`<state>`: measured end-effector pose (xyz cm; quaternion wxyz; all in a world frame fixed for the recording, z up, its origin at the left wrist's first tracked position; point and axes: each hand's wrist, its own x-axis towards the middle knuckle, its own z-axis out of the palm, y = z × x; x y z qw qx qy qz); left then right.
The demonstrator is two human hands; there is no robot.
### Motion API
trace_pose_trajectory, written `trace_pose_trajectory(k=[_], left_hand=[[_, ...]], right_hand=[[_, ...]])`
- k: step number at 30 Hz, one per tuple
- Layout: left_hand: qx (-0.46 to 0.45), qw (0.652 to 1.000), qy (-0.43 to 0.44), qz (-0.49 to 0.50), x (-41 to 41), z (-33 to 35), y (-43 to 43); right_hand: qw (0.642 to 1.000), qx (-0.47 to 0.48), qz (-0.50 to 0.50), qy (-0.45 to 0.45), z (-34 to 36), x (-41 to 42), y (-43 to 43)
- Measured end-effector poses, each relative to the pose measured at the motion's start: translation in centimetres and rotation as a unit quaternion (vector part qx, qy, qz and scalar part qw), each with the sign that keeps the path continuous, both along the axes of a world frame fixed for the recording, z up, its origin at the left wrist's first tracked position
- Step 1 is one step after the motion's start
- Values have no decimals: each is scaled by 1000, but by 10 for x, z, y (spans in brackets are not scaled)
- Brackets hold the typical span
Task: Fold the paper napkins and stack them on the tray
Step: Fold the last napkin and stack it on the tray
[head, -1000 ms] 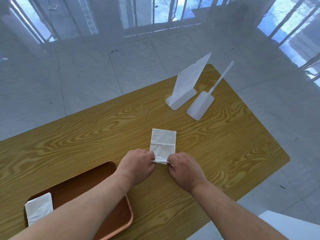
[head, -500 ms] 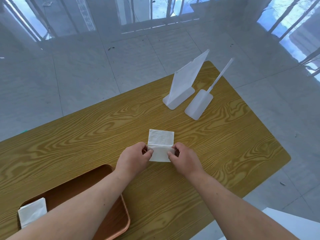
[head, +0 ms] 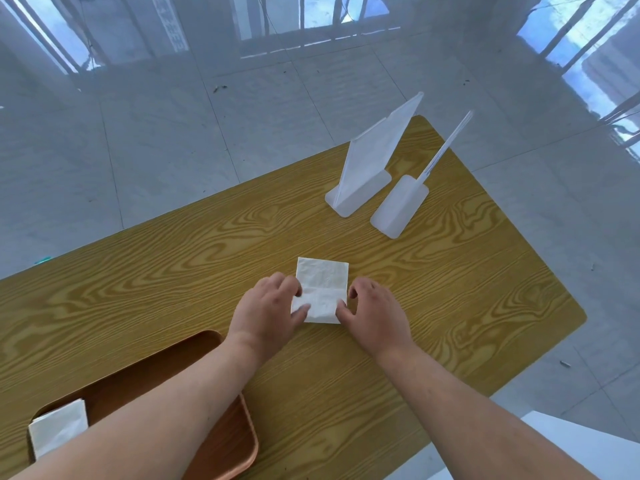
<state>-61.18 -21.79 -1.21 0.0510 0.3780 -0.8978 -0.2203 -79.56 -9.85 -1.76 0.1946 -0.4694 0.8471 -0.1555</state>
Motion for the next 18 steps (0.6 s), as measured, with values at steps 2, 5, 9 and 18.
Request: trace_pose_trajectory(k=[2,5,9,18], left_hand=[[-36,996,-15,-78,4,-2,3],[-57,987,-66,-136,7,-7,4],[-57,981,-109,-151,4,-7,3],[-53,978,-110,-169,4,-3,0]], right_hand=[[994,-16,91,58,-1,2,5],[976,3,194,96,-4,8,11],[972,5,202,123,-5,14,9],[977,-32,187,94,-2,21,1]])
